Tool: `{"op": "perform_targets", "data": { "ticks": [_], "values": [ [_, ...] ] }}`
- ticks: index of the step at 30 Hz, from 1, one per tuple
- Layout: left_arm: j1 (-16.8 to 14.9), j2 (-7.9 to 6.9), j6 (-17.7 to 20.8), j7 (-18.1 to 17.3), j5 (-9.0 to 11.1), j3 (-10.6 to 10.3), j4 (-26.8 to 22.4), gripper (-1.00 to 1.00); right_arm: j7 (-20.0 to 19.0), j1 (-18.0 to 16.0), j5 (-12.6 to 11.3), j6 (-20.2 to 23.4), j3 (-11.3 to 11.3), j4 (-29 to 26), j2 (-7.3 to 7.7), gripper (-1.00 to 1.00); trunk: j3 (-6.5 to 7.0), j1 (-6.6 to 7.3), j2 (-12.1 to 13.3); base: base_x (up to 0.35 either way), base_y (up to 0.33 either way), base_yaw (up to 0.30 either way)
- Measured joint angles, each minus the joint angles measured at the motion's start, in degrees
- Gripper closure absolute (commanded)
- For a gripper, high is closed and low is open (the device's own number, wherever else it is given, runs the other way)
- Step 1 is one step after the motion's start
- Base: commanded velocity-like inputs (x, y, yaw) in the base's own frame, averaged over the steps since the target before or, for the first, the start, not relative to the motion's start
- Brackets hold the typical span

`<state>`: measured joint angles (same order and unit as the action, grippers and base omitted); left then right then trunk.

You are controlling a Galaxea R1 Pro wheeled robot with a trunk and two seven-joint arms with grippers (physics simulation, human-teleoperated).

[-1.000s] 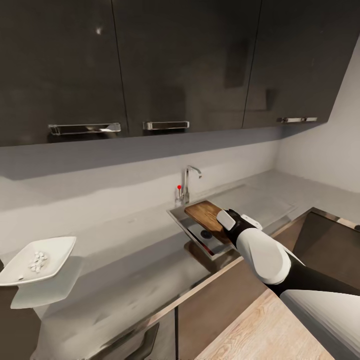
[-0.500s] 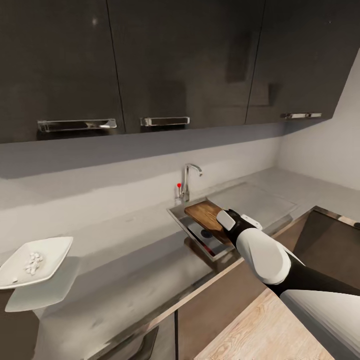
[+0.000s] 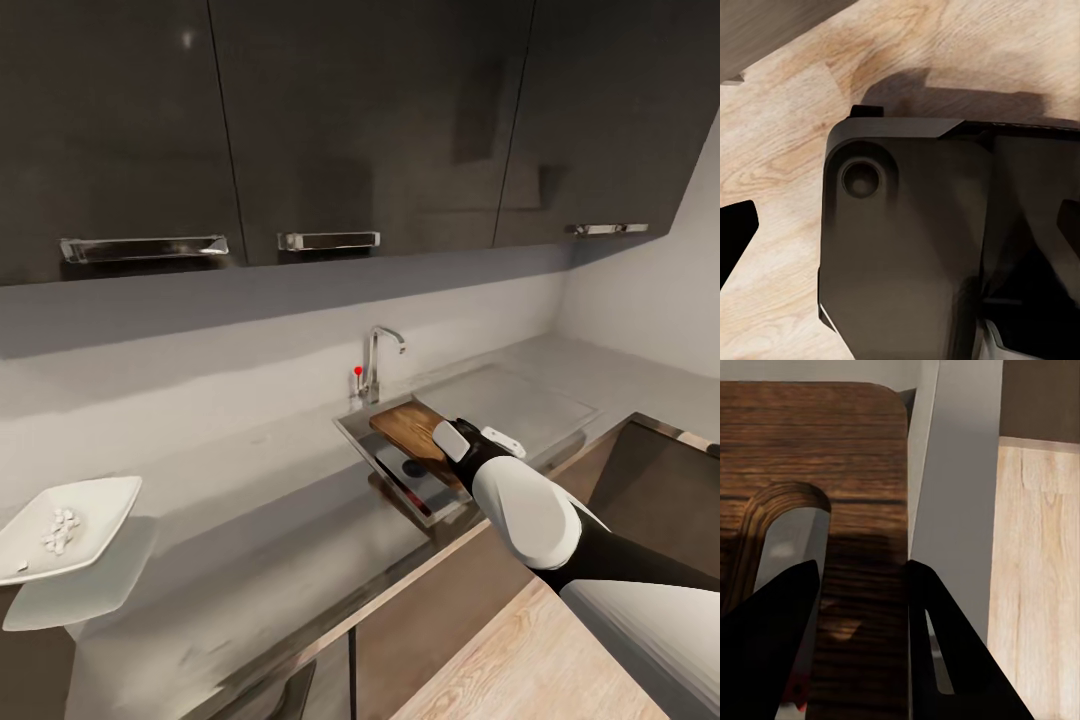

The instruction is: In the kitchen, take the Vidalia onion out of the sink, dice it on the chopping board with the paring knife, put the diced onion into the bowl on the countertop, then place both the paring knife and the chopping board into the sink.

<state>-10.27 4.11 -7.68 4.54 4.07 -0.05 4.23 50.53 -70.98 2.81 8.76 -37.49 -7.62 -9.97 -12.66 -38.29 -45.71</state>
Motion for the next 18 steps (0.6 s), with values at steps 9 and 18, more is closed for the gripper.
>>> {"op": "perform_targets", "data": {
  "ticks": [9, 18],
  "values": [
    [0.0, -0.07, 0.0, 0.0, 0.1, 0.1, 0.0, -1.00, 0.0, 0.0, 0.0, 0.0, 0.0, 0.0, 0.00, 1.00, 0.00, 0.01, 0.0, 0.055, 0.000, 0.000],
    [0.0, -0.05, 0.1, 0.1, 0.1, 0.2, 0.0, -1.00, -0.1, 0.0, 0.0, 0.0, 0.0, 0.0, -0.01, 1.00, 0.00, 0.00, 0.0, 0.007, 0.000, 0.168]
  ]
}}
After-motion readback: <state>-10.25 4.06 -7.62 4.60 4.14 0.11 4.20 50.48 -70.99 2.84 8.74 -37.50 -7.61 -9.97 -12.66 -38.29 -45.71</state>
